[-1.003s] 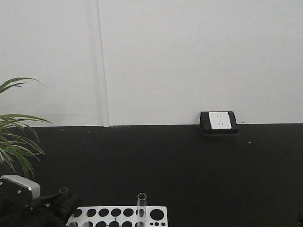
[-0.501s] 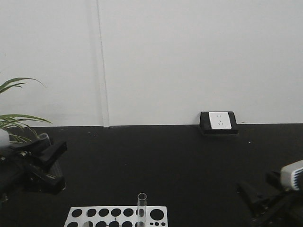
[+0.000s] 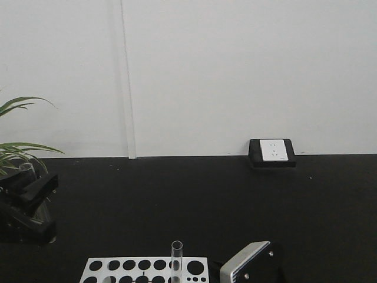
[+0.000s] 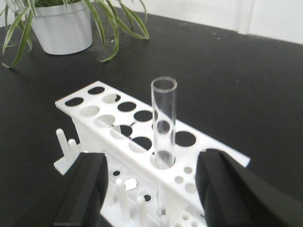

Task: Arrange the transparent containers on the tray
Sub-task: 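Move the right gripper down around the other clear tube, then close the right gripper on the tube and lift it out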

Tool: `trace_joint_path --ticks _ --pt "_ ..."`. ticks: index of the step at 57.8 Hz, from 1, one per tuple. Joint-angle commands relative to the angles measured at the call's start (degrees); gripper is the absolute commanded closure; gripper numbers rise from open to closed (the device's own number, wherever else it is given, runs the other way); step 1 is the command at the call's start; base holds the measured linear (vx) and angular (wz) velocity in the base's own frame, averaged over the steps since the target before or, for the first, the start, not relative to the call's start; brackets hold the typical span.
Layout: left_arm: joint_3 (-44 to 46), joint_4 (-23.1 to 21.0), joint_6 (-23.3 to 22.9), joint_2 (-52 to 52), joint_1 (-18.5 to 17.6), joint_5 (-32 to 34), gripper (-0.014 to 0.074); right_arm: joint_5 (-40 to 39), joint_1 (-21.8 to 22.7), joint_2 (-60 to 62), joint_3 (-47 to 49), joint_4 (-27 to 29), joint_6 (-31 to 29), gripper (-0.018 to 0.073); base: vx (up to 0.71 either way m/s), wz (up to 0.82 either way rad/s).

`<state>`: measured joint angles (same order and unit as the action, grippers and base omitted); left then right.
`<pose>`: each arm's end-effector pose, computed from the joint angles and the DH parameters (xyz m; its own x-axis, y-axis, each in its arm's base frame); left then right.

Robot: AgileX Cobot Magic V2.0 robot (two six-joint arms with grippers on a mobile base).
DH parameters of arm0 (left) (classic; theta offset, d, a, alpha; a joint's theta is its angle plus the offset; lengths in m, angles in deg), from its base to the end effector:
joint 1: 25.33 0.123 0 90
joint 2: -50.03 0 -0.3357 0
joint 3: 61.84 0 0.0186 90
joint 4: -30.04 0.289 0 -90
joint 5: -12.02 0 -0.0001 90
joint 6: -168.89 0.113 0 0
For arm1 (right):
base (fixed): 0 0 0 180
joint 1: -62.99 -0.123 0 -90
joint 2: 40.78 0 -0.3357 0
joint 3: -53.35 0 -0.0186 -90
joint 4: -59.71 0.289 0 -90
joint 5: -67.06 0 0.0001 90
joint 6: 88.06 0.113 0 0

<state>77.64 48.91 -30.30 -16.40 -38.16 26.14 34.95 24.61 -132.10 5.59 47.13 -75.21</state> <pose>0.2516 -0.0664 0.3571 -0.0650 -0.0004 -0.9979 0.2972 0.9546 -0.0197 0.2412 0.2077 0.2184 -0.2631 -0.1609 -0.9512 -0.6938 0.7167 0.0707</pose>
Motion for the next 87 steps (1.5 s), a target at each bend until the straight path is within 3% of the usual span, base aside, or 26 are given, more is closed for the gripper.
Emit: trace_joint_path --ticks 1,29,42,68,87 --pt "1.7 -0.9 -0.1 1.3 -0.3 4.3 0.0457 -7.8 -0.1 -0.8 2.1 0.7 0.3 0.0078 0.00 0.00" --pt "1.7 -0.9 -0.1 1.3 -0.3 4.3 0.0457 -6.3 -0.1 -12.0 15.5 -0.6 0.4 0.0078 0.00 0.00" --pt "1.7 -0.9 -0.1 1.3 -0.3 4.3 0.0457 -5.1 -0.1 -13.3 16.7 0.0 0.3 0.0095 0.00 0.00" --pt "1.7 -0.9 -0.1 1.3 -0.3 4.8 0.0457 -3.9 -0.1 -13.3 16.7 -0.2 0.3 0.0316 0.00 0.00" --pt "1.7 -0.9 -0.1 1.3 -0.3 4.7 0.0457 -3.7 -0.1 -11.7 16.8 -0.1 -0.4 0.0430 0.00 0.00"
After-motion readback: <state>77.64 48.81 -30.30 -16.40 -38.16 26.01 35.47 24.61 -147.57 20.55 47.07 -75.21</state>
